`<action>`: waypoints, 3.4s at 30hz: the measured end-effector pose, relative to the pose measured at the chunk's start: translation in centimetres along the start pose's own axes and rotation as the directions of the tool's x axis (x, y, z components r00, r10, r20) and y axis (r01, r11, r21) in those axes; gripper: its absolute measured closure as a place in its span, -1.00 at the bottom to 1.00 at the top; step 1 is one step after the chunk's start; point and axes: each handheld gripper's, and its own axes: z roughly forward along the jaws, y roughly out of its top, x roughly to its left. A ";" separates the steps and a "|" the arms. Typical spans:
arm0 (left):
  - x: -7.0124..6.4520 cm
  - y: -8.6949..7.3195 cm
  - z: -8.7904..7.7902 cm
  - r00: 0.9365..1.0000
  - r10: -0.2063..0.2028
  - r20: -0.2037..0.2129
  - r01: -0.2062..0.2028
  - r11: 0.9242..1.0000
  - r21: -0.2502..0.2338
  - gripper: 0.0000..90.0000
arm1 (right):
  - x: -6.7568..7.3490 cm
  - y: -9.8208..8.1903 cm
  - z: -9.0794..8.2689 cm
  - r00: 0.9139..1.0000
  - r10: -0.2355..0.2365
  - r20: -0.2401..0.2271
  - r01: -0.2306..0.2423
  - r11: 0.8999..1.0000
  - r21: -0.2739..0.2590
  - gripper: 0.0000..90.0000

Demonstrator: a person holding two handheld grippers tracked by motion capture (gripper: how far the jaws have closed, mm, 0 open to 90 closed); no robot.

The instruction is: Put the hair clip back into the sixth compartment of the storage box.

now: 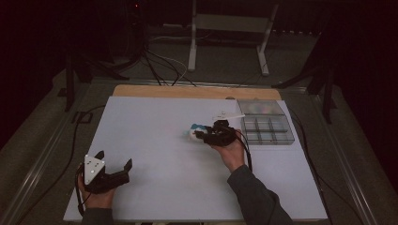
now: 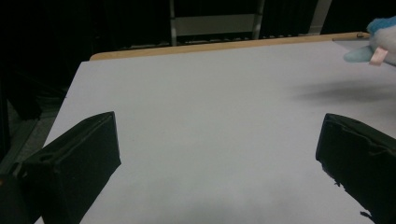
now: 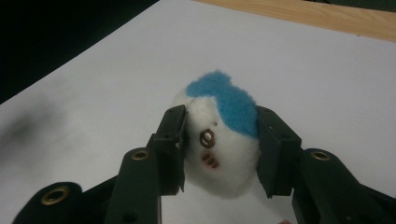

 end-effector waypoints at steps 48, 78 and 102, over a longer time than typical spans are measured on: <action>0.0 -0.1 0.1 1.000 -0.004 -0.001 0.004 1.000 0.002 -0.98 | -4.4 0.6 -4.8 0.995 0.037 0.089 -0.032 0.998 -0.061 0.29; 0.0 -0.1 0.1 1.000 -0.008 -0.003 0.008 1.000 0.003 -0.98 | -7.9 0.8 -8.5 0.981 0.097 0.168 -0.077 0.990 -0.120 0.29; -0.1 -0.1 0.1 1.000 -0.005 -0.001 0.005 1.000 0.004 -0.98 | -10.5 0.4 -10.1 0.962 0.148 0.229 -0.119 0.984 -0.136 0.29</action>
